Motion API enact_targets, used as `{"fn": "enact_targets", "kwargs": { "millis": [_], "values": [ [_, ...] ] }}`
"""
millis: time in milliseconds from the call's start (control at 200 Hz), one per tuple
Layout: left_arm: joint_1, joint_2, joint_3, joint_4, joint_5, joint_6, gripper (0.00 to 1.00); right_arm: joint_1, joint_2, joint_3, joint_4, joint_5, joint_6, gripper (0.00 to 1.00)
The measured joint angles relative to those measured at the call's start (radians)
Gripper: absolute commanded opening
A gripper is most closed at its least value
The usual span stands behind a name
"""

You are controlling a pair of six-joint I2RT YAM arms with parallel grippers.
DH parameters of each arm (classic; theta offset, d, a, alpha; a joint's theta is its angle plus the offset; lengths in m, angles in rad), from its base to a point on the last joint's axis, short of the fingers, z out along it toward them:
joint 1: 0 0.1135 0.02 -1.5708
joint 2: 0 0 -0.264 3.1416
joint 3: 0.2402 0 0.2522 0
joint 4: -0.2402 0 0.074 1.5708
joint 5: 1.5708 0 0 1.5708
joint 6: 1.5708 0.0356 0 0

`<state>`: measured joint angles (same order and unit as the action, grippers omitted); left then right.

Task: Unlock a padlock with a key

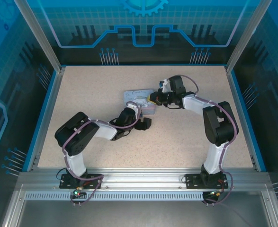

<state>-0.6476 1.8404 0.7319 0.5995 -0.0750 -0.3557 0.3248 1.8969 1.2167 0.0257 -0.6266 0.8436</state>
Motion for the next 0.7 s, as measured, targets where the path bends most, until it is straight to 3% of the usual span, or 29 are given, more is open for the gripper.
{"fn": "enact_targets", "kwargs": {
  "millis": [700],
  "values": [
    [-0.031,0.069,0.026,0.165,-0.016,-0.079,0.99,0.016,0.012,-0.024,0.001,0.01,-0.008,0.0]
  ]
}}
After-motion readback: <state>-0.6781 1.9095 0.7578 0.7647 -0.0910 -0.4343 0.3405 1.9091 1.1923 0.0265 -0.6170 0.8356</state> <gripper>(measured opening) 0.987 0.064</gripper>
